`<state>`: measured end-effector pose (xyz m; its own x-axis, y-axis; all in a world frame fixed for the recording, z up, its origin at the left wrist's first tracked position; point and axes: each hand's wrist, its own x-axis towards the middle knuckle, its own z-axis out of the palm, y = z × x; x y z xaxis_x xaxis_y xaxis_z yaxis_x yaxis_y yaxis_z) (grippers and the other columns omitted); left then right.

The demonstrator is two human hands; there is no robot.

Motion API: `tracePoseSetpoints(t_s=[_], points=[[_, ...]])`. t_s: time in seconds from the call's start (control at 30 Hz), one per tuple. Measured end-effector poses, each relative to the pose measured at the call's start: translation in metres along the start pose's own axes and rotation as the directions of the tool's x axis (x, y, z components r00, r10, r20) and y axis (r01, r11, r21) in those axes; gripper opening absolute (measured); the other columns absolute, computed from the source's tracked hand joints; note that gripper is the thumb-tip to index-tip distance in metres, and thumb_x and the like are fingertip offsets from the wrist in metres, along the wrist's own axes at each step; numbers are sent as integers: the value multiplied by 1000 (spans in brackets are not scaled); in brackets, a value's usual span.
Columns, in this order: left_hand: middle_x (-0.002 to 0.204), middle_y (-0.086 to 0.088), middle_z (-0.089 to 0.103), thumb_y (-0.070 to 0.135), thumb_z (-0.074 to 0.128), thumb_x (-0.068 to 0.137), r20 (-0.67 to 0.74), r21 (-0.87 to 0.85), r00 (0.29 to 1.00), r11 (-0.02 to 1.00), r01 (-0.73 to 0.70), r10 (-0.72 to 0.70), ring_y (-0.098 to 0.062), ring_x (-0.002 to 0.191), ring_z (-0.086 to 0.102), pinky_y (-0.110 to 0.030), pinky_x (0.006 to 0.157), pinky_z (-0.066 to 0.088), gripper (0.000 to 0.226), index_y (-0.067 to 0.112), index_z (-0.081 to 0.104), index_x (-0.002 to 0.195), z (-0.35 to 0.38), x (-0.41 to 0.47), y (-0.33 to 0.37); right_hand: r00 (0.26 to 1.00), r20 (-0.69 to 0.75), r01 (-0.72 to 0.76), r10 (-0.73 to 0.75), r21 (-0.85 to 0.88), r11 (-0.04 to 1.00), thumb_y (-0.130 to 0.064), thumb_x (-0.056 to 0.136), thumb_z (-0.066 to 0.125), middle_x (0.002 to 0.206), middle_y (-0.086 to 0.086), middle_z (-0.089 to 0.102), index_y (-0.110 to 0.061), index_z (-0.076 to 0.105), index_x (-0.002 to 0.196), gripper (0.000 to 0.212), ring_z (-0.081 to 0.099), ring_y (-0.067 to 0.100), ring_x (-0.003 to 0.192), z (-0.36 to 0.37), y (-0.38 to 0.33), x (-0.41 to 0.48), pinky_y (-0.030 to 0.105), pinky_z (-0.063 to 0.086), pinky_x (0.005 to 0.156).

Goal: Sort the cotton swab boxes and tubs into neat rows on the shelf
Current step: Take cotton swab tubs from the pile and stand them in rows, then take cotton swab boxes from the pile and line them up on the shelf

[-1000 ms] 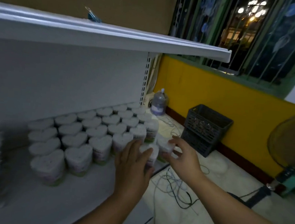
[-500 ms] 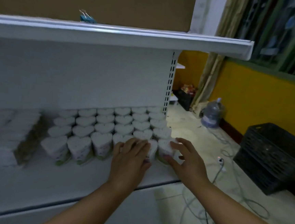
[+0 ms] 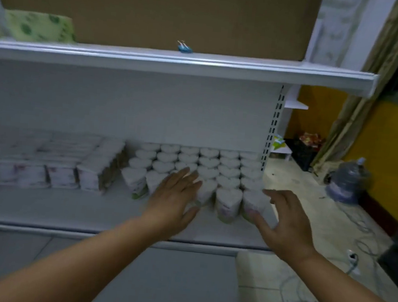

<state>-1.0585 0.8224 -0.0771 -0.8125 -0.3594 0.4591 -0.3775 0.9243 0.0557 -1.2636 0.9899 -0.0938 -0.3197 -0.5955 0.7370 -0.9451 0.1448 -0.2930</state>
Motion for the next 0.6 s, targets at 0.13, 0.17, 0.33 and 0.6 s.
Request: tracePoseSetpoints(t_s=[0.13, 0.17, 0.33, 0.6], points=[[159, 7, 5, 44, 50, 93, 178, -26, 976, 991, 135, -128, -8, 145, 5, -12, 108, 2, 72, 23, 12, 151, -60, -33, -101, 972, 167, 147, -163, 104, 984, -30, 86, 50, 79, 8, 62, -10, 67, 82, 26, 56, 24, 75, 38, -94, 43, 29, 35, 61], [159, 7, 1, 46, 49, 92, 229, -4, 958, 984, 179, -174, -9, 145, 5, -12, 108, 4, 77, 24, 5, 151, -76, -44, -130, 939, 296, 155, -175, 91, 984, -29, 87, 49, 83, 7, 63, -13, 66, 84, 23, 58, 27, 79, 56, -124, 52, 29, 35, 61], [159, 2, -7, 59, 38, 92, 416, 272, 784, 886, 376, -460, -18, 146, 2, -32, 117, 6, 80, 26, -6, 151, -144, -110, -259, 737, 661, 165, -142, 28, 986, -42, 90, 47, 144, 6, 43, -25, 40, 138, 51, 44, 28, 127, 148, -261, 97, 32, 39, 96], [160, -1, -2, 59, 35, 93, 415, 301, 719, 830, 469, -557, -18, 146, -2, -41, 119, 4, 76, 23, 4, 151, -170, -200, -360, 597, 750, 393, -285, 36, 919, -44, 94, 43, 160, 4, -5, -24, 13, 150, 68, -6, 21, 146, 225, -386, 112, 37, 0, 117]])
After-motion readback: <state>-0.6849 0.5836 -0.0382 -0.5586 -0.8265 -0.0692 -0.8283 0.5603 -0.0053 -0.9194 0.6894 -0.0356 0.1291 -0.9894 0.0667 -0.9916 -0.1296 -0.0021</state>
